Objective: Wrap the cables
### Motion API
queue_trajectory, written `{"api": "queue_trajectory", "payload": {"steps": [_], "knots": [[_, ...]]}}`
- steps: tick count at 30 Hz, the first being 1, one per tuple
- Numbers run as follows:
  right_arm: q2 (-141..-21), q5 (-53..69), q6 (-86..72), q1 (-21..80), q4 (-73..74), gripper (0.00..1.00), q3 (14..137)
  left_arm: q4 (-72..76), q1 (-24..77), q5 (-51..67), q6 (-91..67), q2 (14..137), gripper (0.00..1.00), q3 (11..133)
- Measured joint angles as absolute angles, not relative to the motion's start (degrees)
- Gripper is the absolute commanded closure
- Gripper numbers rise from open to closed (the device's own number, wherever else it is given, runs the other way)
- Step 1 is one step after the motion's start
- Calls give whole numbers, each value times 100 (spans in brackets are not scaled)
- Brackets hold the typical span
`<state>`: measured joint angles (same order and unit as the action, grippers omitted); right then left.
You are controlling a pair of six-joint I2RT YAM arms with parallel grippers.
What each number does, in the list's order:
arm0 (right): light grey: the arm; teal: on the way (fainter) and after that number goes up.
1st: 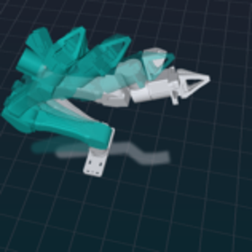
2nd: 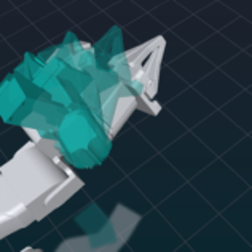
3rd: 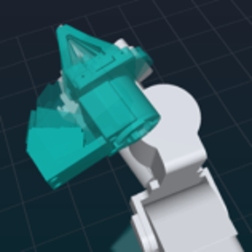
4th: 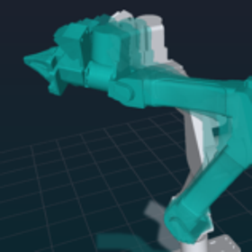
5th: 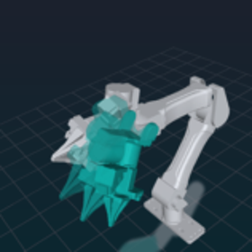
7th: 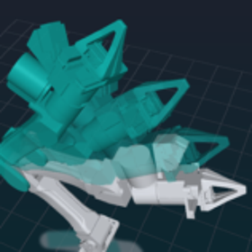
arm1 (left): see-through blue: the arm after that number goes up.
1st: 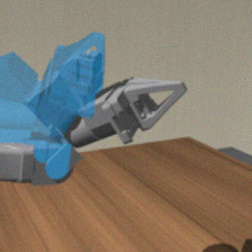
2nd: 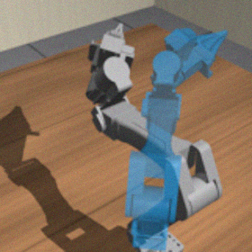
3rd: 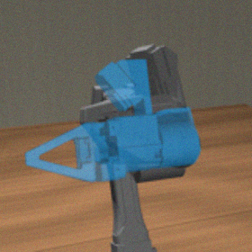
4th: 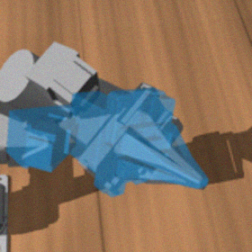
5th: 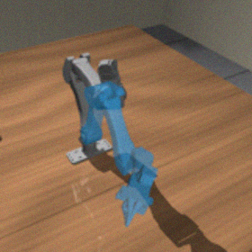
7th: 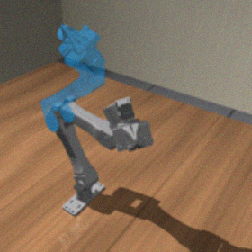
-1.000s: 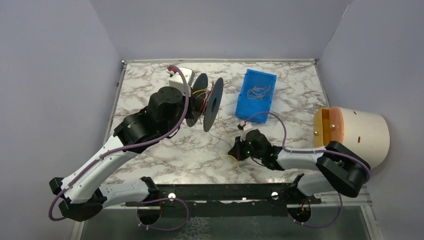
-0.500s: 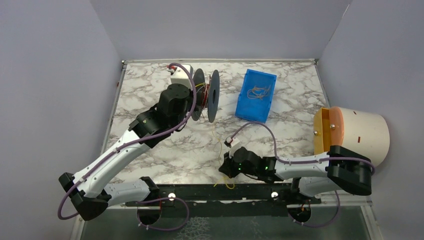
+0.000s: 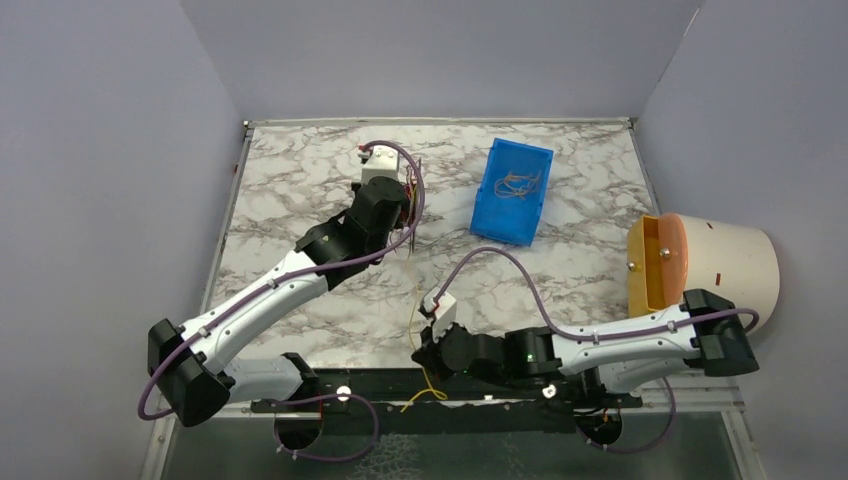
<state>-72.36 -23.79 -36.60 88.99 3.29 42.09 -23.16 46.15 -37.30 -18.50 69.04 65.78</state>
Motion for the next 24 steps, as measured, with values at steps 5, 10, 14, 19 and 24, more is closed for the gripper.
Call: {"api": "queue_trajectory", "payload": {"steps": [5,10,14,19,24], "knots": [[-7133,-2923,-3640,9395,1166,99,4919,-2178,4613,-3905,-1809,6910,100,6200],[-7050,-3232,-3503,9581,1900,99,5645,-2069,4613,-3948,-1820,6914,100,5828],[-6967,-3494,-3282,9594,2368,99,6143,-1999,4613,-3929,-1879,6914,100,5568],[-6792,-3911,-2729,9594,2923,99,6689,-1968,4613,-3699,-1887,6910,100,5374],[-6348,-4082,-1940,9402,3026,99,6845,-1883,4617,-3380,-1881,6805,100,5166]]}}
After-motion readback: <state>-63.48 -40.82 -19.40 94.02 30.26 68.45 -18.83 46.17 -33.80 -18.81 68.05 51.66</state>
